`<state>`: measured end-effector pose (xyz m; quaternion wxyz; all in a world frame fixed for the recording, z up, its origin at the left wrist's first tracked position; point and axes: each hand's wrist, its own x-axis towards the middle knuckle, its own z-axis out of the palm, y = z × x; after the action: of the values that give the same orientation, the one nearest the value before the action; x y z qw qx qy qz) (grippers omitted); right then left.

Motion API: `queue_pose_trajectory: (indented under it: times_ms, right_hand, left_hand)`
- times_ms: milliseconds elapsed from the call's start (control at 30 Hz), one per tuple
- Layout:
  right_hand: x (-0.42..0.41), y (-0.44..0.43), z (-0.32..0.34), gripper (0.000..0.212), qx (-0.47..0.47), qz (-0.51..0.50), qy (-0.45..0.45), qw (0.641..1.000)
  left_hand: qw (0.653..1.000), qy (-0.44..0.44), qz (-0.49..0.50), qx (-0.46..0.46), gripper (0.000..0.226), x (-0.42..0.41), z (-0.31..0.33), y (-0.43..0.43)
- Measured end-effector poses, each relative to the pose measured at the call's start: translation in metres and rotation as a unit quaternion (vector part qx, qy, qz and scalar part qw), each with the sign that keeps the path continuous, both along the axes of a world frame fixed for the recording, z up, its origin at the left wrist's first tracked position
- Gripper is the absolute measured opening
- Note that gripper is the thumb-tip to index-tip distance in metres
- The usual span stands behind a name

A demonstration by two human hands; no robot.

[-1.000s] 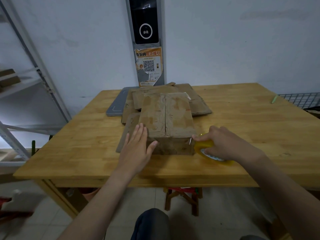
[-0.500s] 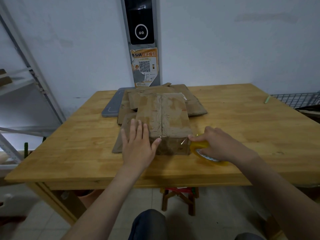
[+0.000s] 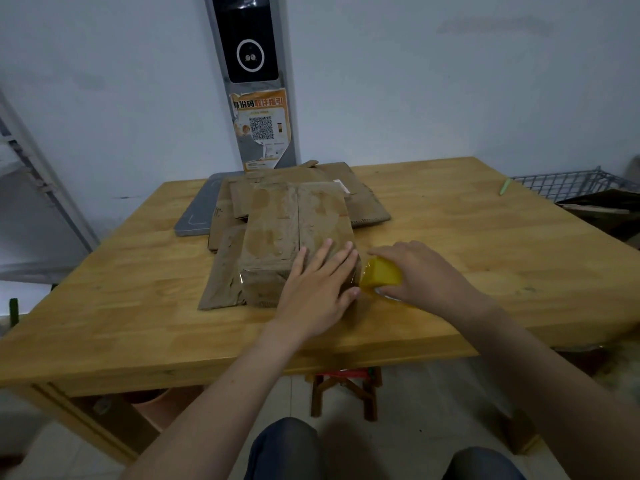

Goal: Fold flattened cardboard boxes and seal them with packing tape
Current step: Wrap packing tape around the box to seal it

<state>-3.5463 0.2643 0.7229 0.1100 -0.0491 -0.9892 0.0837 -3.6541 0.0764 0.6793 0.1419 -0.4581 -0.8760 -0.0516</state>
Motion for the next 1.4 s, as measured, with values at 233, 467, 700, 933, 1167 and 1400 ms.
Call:
queue_pose_trajectory:
  times_ms: [233, 467, 700, 933, 1167, 1400]
  right_hand:
    - [-0.007, 0.007, 0.004, 0.055, 0.01, 0.007, 0.008, 1.0]
    - [-0.018, 0.009, 0.008, 0.051, 0.068, 0.002, -0.008, 0.998]
    - [-0.016, 0.007, 0.012, 0.09, 0.049, -0.013, -0.024, 0.998]
    - [-0.009, 0.006, 0.011, 0.09, 0.048, 0.002, 0.007, 0.999]
    - [-0.011, 0.005, 0.008, 0.079, 0.151, 0.068, 0.021, 0.986]
    - [-0.021, 0.003, 0.008, 0.068, 0.142, 0.062, -0.04, 0.987]
  left_hand:
    - [1.0, 0.007, 0.0, 0.011, 0.071, -0.002, -0.006, -0.001]
    - [0.999, 0.024, -0.008, 0.028, 0.07, -0.002, -0.007, -0.003]
    - [0.996, 0.052, 0.049, 0.051, 0.052, 0.011, -0.005, 0.015]
    - [0.988, 0.112, 0.092, 0.047, 0.042, 0.015, 0.002, 0.033]
    - [0.986, 0.05, 0.065, 0.143, 0.048, -0.021, 0.016, 0.004]
    - [0.99, 0.014, 0.064, 0.127, 0.054, -0.031, 0.024, 0.016]
